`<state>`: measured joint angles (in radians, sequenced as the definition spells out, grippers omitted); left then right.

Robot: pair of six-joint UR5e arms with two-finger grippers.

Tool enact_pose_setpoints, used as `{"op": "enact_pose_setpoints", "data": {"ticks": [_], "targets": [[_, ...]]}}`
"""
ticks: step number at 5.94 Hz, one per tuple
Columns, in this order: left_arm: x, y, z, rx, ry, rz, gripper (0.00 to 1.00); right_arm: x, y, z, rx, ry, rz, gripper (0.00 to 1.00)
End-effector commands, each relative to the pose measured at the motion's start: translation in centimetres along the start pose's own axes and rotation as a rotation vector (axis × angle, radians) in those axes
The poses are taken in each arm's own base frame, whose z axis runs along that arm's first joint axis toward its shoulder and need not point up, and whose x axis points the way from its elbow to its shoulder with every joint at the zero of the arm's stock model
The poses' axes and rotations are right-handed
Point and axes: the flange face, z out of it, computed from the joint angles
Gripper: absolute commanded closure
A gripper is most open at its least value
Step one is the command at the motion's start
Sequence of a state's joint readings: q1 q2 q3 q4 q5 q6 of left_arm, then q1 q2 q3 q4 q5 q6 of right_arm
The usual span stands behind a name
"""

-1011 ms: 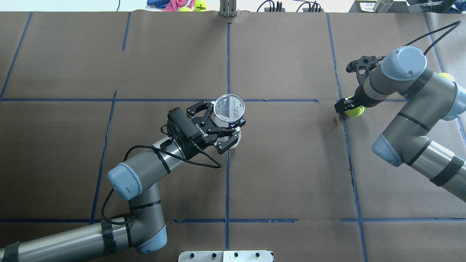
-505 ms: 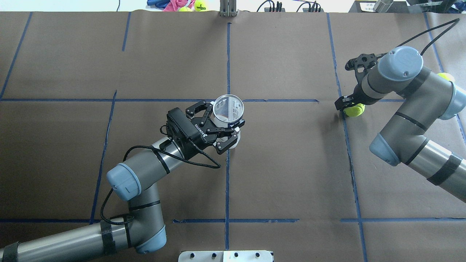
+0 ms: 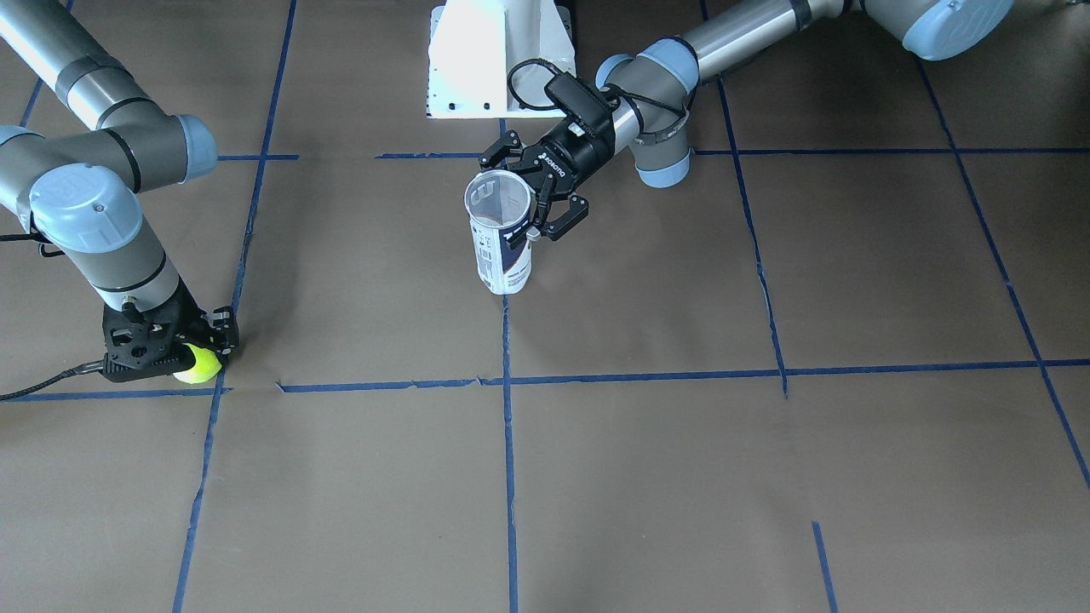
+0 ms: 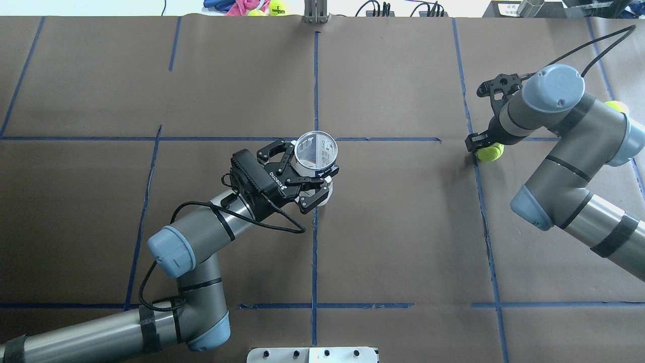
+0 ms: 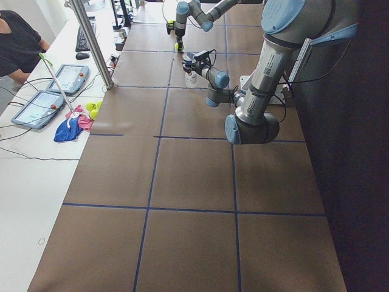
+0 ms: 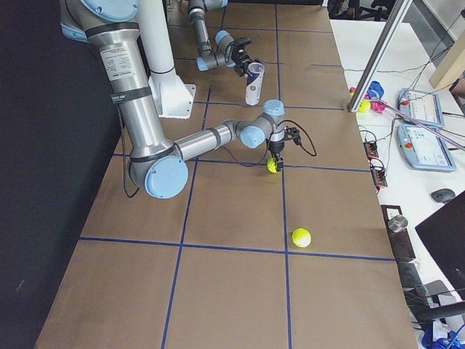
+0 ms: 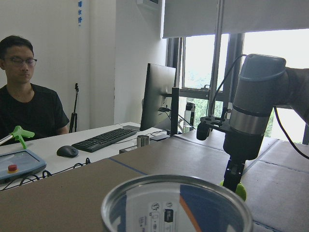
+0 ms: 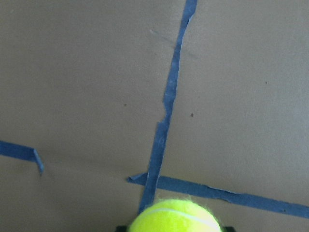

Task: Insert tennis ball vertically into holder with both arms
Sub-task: 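Lift the tennis ball with the right gripper and carry it over the can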

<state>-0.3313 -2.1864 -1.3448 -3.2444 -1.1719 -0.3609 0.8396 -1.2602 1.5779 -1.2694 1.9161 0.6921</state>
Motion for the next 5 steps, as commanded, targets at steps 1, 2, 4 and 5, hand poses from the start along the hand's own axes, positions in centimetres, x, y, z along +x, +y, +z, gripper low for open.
{"op": "enact_pose_setpoints", "data": {"ticks": [1, 2, 4, 5], "targets": [[0.0, 0.2, -0.1, -0.003, -0.001, -0.001, 0.19, -3.1, -0.4, -5.7, 0.078, -0.081, 0.038, 0.73], [0.6, 0.6, -0.4, -0.006, 0.009, -0.007, 0.19, -5.7, -0.8, -9.6, 0.107, -0.161, 0.085, 0.73], [1.5, 2.3, -1.3, 0.029, -0.027, -0.035, 0.19, -11.2, -0.9, -17.5, 0.121, -0.348, 0.251, 0.69], [2.2, 2.3, -1.3, 0.041, -0.036, -0.049, 0.19, -13.8, -0.9, -21.4, 0.121, -0.437, 0.325, 0.69]]}}
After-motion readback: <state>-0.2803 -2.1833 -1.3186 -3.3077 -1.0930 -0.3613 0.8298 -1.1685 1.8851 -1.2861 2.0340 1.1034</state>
